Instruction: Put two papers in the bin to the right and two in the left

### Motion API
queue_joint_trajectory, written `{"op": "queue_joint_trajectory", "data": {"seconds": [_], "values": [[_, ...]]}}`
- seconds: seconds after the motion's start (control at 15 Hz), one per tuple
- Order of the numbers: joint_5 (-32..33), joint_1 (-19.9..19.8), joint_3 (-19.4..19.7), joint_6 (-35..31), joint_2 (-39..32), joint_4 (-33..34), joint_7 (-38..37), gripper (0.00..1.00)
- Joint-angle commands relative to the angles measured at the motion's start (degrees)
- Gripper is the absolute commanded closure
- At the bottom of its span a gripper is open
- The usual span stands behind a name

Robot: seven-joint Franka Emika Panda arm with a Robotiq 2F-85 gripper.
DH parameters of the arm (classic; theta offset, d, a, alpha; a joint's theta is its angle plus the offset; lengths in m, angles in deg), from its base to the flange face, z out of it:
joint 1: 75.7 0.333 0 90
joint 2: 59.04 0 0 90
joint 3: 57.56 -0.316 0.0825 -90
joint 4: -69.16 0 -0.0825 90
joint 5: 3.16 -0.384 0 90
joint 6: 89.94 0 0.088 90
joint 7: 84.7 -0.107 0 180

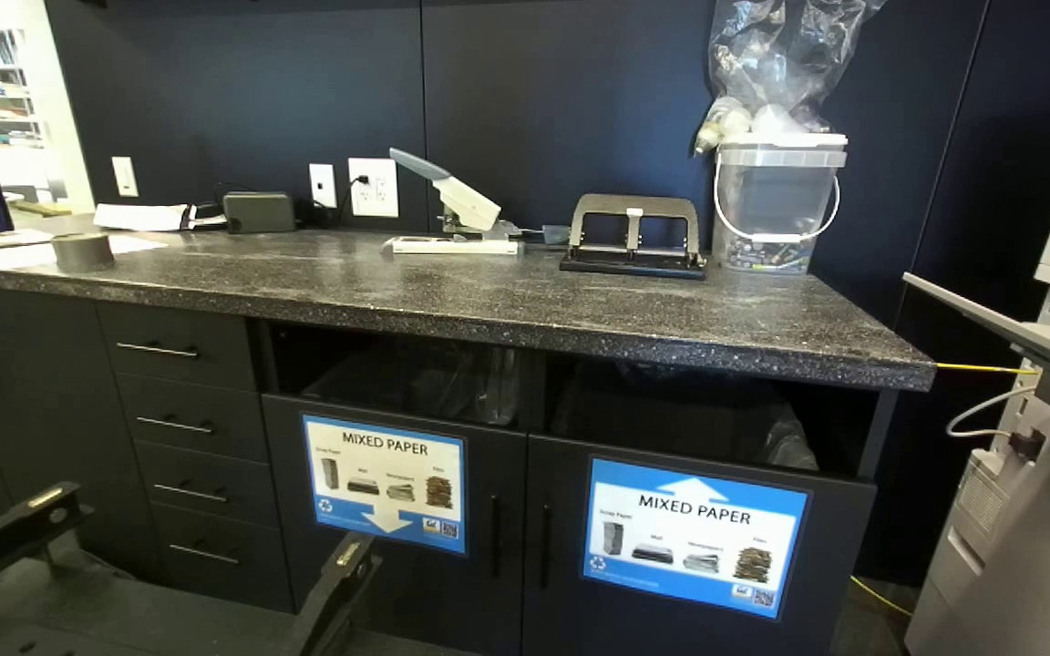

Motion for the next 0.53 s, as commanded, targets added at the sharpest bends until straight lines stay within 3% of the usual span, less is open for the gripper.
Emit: {"op": "queue_joint_trajectory", "data": {"seconds": [0.0,0.47], "values": [[0.54,0.92,0.66,-0.18,-0.1,0.09,-1.07,0.0],[0.5,0.88,0.81,-0.11,-0.49,0.01,-1.17,0.0]]}}
